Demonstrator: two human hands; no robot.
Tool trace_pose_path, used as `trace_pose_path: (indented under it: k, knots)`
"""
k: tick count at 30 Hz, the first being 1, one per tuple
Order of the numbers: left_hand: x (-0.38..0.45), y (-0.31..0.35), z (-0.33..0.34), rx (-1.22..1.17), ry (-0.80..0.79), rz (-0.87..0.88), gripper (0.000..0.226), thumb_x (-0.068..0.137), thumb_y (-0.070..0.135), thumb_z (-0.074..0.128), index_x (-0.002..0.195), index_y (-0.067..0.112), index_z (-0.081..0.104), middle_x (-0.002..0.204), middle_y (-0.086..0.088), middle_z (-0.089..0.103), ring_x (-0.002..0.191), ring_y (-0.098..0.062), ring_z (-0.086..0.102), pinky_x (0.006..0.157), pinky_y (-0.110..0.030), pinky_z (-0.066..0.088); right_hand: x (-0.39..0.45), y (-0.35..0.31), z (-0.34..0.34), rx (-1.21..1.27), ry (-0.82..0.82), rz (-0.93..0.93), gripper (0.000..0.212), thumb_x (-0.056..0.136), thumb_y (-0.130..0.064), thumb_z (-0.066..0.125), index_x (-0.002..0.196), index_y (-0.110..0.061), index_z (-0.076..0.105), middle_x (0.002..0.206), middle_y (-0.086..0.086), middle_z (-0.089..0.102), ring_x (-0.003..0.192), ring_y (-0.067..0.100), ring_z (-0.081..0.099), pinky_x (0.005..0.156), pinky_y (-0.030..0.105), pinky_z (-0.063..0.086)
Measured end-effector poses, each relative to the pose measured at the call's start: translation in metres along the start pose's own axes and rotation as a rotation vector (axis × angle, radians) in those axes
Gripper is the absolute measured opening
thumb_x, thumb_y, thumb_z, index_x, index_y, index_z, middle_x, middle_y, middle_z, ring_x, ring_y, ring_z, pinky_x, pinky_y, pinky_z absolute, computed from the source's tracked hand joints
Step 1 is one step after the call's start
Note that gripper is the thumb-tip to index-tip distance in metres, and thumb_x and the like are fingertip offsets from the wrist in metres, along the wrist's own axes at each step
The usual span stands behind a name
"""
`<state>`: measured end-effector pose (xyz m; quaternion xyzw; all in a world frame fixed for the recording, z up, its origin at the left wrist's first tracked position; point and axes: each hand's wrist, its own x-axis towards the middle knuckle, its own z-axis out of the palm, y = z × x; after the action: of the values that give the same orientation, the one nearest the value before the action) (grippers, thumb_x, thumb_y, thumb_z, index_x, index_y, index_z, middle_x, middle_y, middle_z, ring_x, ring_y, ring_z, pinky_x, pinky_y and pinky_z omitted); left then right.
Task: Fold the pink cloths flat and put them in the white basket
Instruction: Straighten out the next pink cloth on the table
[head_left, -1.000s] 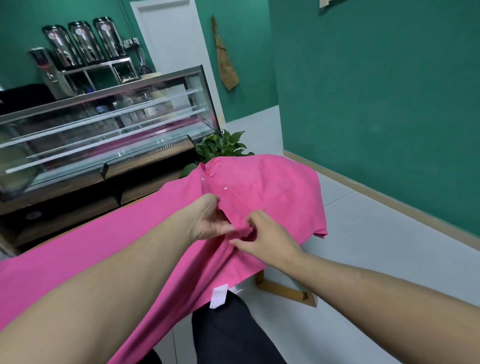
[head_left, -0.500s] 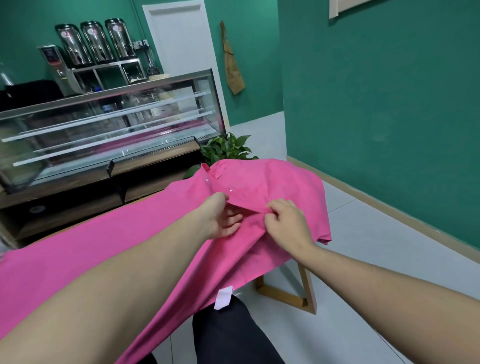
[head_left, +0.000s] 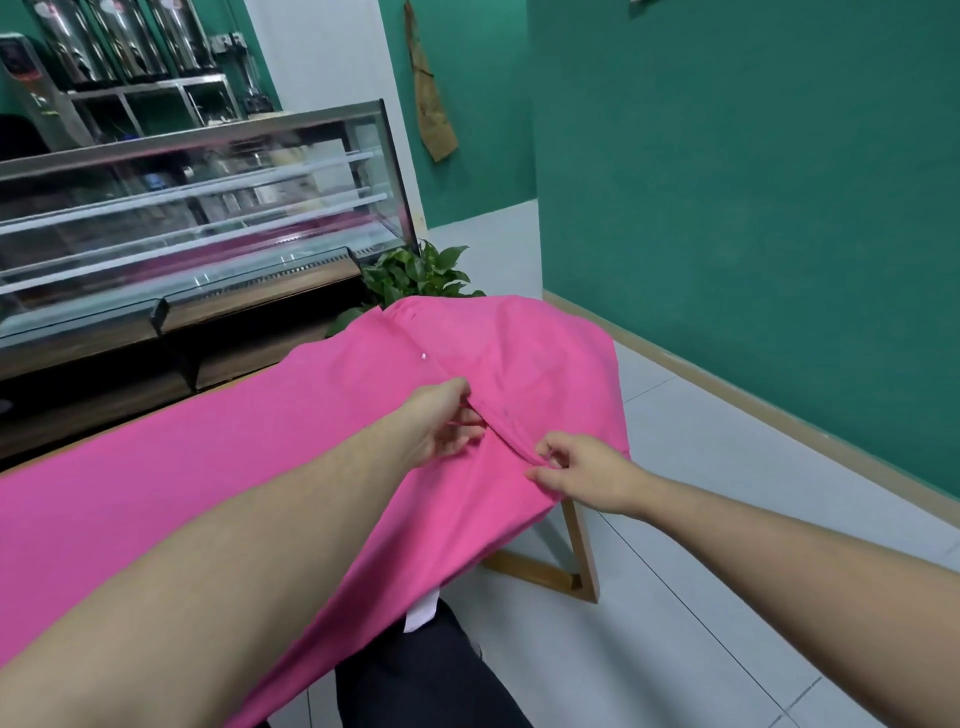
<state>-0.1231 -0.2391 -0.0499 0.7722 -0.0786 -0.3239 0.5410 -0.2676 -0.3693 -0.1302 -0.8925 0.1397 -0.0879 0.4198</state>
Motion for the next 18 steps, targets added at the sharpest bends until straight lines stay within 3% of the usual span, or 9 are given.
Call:
trace_pose_path:
  k: [3, 6, 9, 13, 16, 18]
  knots:
    - [0.012, -0.008, 0.009, 0.002, -0.018, -0.014, 0.016, 0.096, 0.024, 0.048, 0.085, 0.016, 0.056, 0.072, 0.001, 0.062, 0.061, -0.014, 0.062, 0.046, -0.017, 0.041, -0.004, 0.009, -0.004, 0.071, 0.029, 0.039, 0.014, 0.085, -0.022, 0.066, 0.079, -0.01, 0.063, 0.068, -0.004, 0.057, 0.065, 0.009, 0.049, 0.074, 0.038, 0.048]
    - [0.021, -0.016, 0.015, -0.037, -0.036, -0.039, 0.014, 0.096, 0.024, 0.05, 0.086, 0.016, 0.056, 0.07, 0.002, 0.065, 0.06, -0.012, 0.065, 0.048, -0.018, 0.046, -0.008, 0.015, -0.007, 0.192, 0.036, 0.083, 0.024, 0.076, -0.033, 0.077, 0.092, -0.024, 0.061, 0.071, -0.007, 0.058, 0.065, 0.007, 0.052, 0.069, 0.031, 0.048]
    - [0.025, -0.018, 0.022, -0.124, -0.068, -0.024, 0.017, 0.095, 0.019, 0.049, 0.082, 0.012, 0.058, 0.064, 0.0, 0.064, 0.05, -0.01, 0.066, 0.045, -0.02, 0.051, -0.009, 0.022, -0.002, -0.047, -0.055, 0.062, 0.04, 0.076, -0.03, 0.078, 0.1, -0.03, 0.046, 0.076, -0.003, 0.058, 0.064, 0.009, 0.051, 0.064, 0.034, 0.046]
    - [0.03, -0.016, 0.025, -0.182, -0.063, 0.038, 0.015, 0.094, 0.013, 0.048, 0.094, 0.005, 0.06, 0.07, -0.007, 0.066, 0.051, -0.016, 0.067, 0.047, -0.022, 0.053, -0.006, 0.023, -0.001, -0.26, 0.07, -0.02, 0.015, 0.083, -0.004, 0.055, 0.083, -0.019, 0.054, 0.075, -0.005, 0.058, 0.074, 0.019, 0.055, 0.069, 0.032, 0.043]
    - [0.029, -0.019, 0.023, -0.236, -0.061, 0.028, 0.015, 0.094, 0.012, 0.049, 0.088, 0.004, 0.06, 0.074, -0.009, 0.064, 0.053, -0.016, 0.067, 0.048, -0.023, 0.055, -0.006, 0.026, -0.001, -0.051, 0.097, 0.028, 0.013, 0.081, -0.006, 0.057, 0.079, -0.018, 0.056, 0.075, -0.005, 0.06, 0.07, 0.012, 0.053, 0.068, 0.029, 0.044]
    - [0.029, -0.02, 0.024, -0.258, -0.057, 0.026, 0.016, 0.094, 0.012, 0.05, 0.081, 0.006, 0.057, 0.071, -0.008, 0.063, 0.052, -0.016, 0.066, 0.048, -0.023, 0.055, -0.011, 0.028, 0.002, 0.09, 0.03, 0.009, 0.012, 0.076, -0.02, 0.06, 0.084, -0.022, 0.051, 0.076, -0.005, 0.054, 0.066, 0.009, 0.045, 0.066, 0.029, 0.041]
